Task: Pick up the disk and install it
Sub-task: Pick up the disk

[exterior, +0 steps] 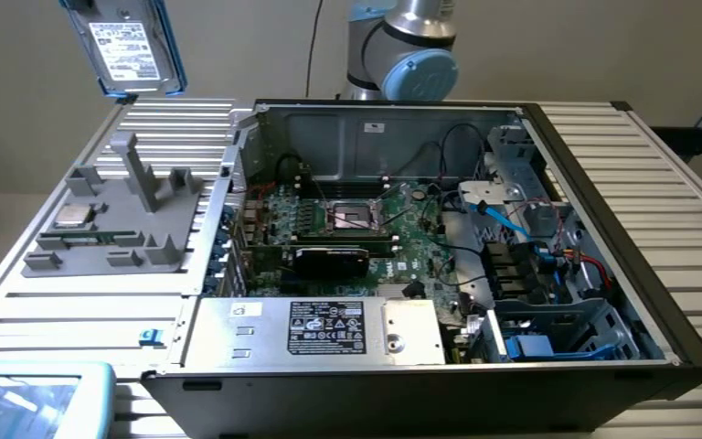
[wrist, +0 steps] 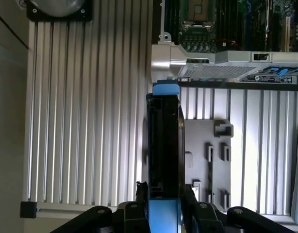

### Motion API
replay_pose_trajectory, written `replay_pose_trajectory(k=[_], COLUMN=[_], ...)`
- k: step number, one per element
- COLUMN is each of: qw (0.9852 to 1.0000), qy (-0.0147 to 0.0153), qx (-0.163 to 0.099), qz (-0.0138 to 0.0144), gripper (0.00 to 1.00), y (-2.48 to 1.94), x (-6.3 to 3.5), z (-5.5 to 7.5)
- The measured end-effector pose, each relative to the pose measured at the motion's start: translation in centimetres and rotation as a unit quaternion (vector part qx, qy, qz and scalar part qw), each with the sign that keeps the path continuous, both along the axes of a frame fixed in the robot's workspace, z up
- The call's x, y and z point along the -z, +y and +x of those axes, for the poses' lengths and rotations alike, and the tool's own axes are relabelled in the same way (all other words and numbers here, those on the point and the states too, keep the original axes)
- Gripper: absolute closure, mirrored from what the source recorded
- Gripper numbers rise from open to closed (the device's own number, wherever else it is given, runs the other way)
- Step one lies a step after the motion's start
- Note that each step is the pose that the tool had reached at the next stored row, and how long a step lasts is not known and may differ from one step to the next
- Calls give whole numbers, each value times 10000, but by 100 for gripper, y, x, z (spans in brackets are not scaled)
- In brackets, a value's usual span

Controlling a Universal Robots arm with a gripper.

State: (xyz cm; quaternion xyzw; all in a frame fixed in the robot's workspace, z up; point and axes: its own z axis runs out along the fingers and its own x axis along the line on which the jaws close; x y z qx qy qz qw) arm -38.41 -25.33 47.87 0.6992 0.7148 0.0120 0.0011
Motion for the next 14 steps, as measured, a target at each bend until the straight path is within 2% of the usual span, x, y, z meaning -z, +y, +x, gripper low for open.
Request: replay_pose_trajectory(k=[4,6,7,9,10,14], qw=[10000,10000,10000,9998,9997,9997], qy=[9,17,22,30,31,31], qx=[0,0,0,0,0,0], qz=[19,55,93,214,249,255], gripper=[63,63,63,63,63,63], y=[-12,-22,-28,-39,-44,-44], x=[-38,-45,-47,-48,-47,-47], z=[69,89,96,104,104,105])
